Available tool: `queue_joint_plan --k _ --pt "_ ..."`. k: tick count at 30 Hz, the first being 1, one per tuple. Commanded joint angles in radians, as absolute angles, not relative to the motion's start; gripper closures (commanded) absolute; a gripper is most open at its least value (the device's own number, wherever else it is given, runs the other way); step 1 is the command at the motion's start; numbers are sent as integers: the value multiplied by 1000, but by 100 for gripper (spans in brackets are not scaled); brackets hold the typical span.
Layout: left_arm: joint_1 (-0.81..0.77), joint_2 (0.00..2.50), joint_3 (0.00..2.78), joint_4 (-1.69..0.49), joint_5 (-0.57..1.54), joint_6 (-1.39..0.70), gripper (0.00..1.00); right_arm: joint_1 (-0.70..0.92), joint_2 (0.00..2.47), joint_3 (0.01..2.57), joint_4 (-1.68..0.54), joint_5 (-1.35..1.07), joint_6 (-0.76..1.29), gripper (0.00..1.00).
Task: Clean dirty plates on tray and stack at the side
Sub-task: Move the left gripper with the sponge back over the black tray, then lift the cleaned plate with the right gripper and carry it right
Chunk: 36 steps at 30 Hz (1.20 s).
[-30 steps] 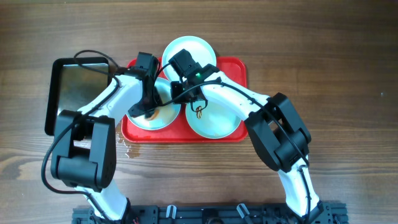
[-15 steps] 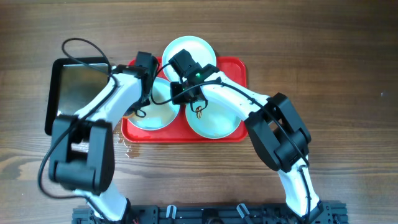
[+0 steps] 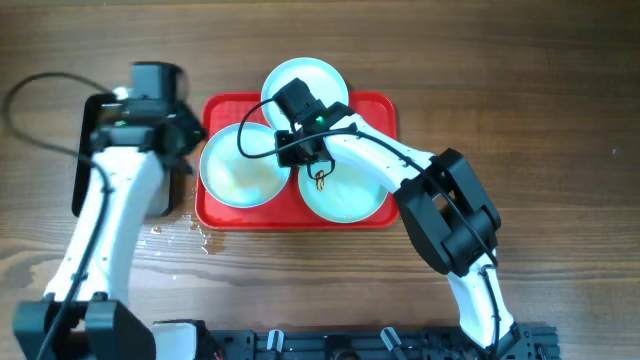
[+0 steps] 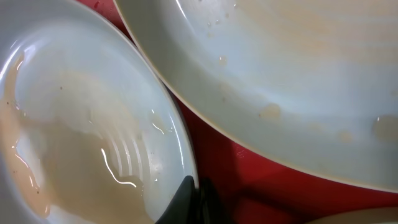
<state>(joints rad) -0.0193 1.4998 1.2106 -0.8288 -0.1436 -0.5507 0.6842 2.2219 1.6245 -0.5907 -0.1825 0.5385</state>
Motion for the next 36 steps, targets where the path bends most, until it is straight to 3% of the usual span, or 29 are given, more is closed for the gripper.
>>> queue_joint_plan --k 1,11,16,19,23,30,36 --pt "134 1476 1223 -823 -131 -529 96 679 2240 1617 -596 -185 545 96" --pt "308 1580 1223 -747 -131 -532 96 679 2037 1652 -636 -170 471 96" --pt "321 1627 1223 -721 -131 -532 96 680 1959 1652 -655 -46 426 96" --pt "321 1662 1223 -721 -131 -532 96 702 1933 1652 -672 207 348 95" --pt "321 1671 1223 -722 -130 -532 96 727 1934 1652 -670 347 313 96" --pt "321 1671 1223 -722 -18 -527 96 734 1934 1650 -645 405 308 96" --pt "321 1671 1223 -722 175 -471 96 793 1940 1634 -507 599 -53 96"
